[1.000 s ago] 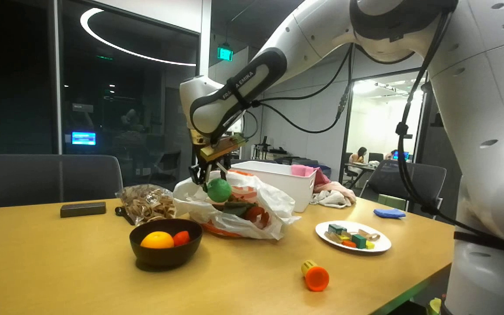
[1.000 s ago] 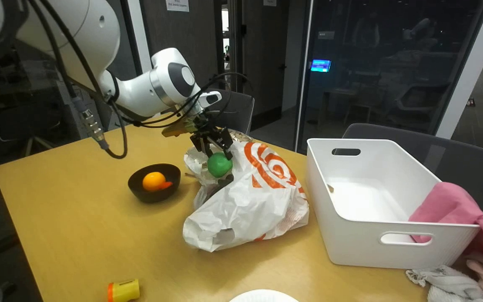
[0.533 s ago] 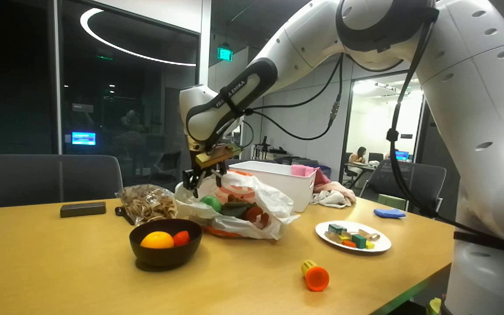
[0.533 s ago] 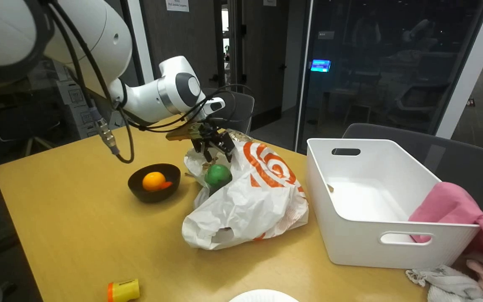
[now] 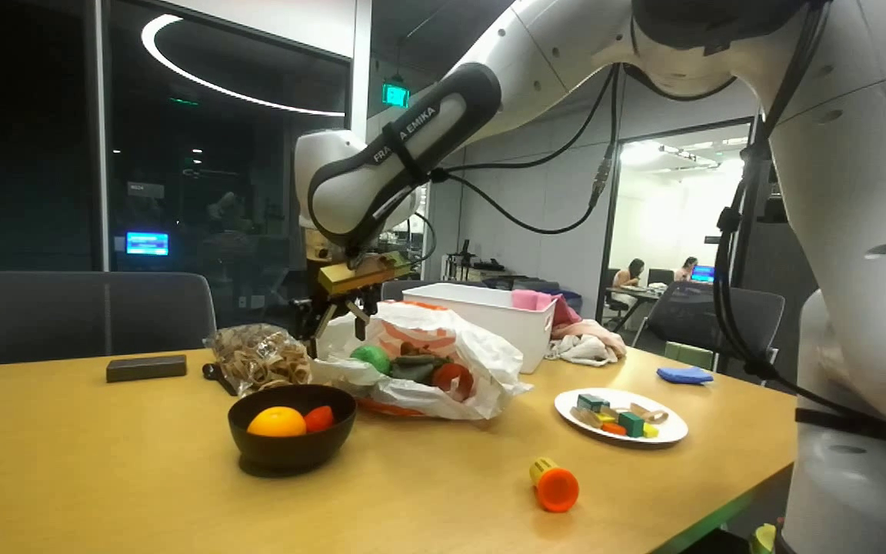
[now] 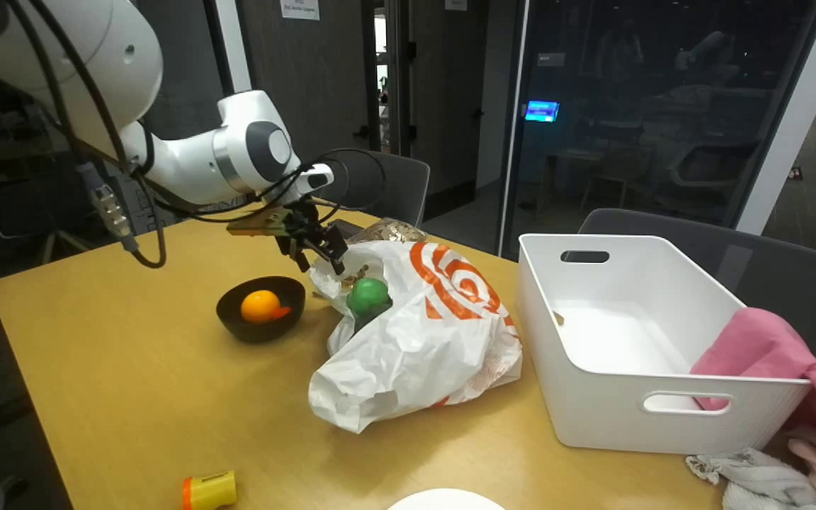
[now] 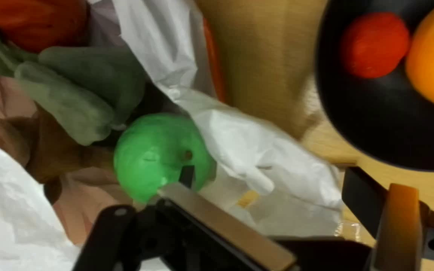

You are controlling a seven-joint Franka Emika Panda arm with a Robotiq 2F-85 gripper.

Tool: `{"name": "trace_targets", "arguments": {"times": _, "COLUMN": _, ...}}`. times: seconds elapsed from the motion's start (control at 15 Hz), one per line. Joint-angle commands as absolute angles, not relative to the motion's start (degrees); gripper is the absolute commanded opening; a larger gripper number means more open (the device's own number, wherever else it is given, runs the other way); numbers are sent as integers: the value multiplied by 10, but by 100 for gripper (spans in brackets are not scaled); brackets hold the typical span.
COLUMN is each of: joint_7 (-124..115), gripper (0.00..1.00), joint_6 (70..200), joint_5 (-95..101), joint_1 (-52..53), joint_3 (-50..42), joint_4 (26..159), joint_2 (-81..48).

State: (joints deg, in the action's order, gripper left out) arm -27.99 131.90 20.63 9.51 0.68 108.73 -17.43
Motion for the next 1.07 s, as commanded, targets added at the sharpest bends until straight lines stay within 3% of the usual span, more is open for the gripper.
{"name": "trace_targets", "arguments": {"times": 0.0, "joint_7": -295, "gripper": 100, "joint_6": 1347, "joint_5": 177, "joint_1": 116, "joint_3": 26, "joint_4": 1153, "joint_2": -122}}
{"name": "trace_targets", "arguments": {"times": 0.4, "joint_7": -229, "gripper": 100, "joint_6": 1381, "joint_5": 79, "joint_1": 123, "joint_3": 71, "joint_4": 1140, "joint_2": -174}}
{"name": "trace_targets", "arguments": {"times": 1.0, "joint_7": -197, "gripper": 100, "joint_6": 1404, "joint_5": 27, "joint_1": 111, "joint_3": 61, "joint_4": 1135, "joint_2": -222}}
